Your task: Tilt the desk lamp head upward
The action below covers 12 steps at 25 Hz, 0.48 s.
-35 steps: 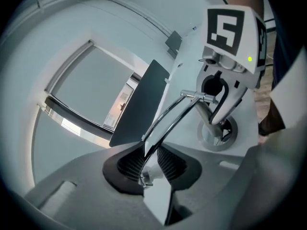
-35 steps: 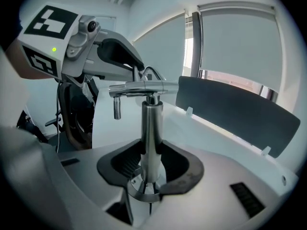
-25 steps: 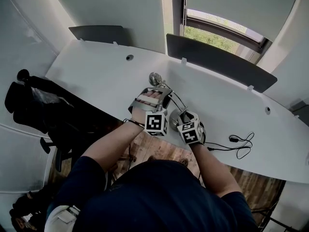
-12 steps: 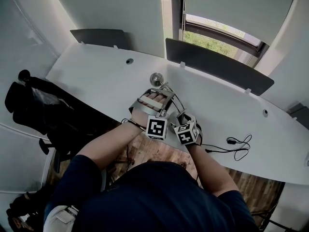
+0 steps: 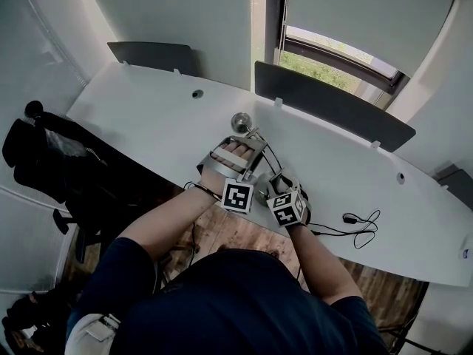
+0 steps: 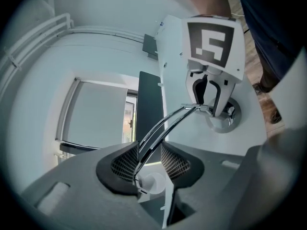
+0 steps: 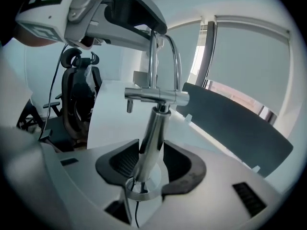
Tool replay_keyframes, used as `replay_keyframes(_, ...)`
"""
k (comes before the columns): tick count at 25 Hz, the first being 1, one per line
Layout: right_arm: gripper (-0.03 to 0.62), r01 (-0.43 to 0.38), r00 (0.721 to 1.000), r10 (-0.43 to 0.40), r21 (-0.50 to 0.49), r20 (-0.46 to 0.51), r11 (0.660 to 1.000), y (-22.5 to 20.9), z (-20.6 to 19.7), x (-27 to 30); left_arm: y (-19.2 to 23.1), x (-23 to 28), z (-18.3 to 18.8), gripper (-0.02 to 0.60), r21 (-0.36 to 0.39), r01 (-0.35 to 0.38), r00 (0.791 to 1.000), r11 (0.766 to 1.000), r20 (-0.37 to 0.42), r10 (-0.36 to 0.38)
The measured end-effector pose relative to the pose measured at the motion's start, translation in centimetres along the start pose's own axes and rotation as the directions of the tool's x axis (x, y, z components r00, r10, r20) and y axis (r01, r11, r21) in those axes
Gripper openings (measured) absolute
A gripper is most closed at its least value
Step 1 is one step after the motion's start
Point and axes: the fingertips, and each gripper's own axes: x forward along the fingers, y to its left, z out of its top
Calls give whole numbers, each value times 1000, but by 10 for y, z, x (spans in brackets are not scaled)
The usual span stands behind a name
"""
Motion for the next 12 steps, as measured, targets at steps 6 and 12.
replay_keyframes(6, 163, 37, 995, -39, 28, 87, 999, -1, 18, -31, 14, -20, -9, 126, -47, -89, 996, 995, 9, 90)
replay_keyframes(12, 161, 13, 987, -32, 119, 155, 993, 13, 25, -68, 25, -51, -8, 125, -318, -90, 991, 944, 64, 116)
